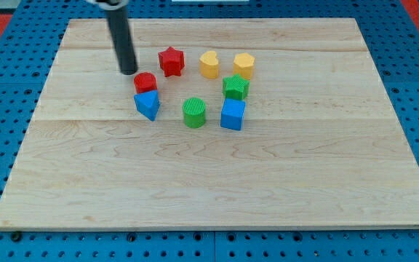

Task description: Place red star red circle and blue triangle in a vertical line

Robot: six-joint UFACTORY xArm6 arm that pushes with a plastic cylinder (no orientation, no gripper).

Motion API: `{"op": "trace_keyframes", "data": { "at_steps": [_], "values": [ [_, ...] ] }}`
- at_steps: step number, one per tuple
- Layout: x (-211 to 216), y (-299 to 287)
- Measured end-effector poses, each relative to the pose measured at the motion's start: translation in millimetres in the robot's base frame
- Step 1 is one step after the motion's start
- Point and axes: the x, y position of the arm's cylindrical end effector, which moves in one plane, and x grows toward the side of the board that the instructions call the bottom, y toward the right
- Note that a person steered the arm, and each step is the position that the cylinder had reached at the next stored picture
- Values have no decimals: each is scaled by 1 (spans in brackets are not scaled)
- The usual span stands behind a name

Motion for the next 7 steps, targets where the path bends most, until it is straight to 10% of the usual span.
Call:
{"op": "trace_keyframes", "data": {
  "at_steps": [7],
  "values": [
    [55,16]
  ]
}}
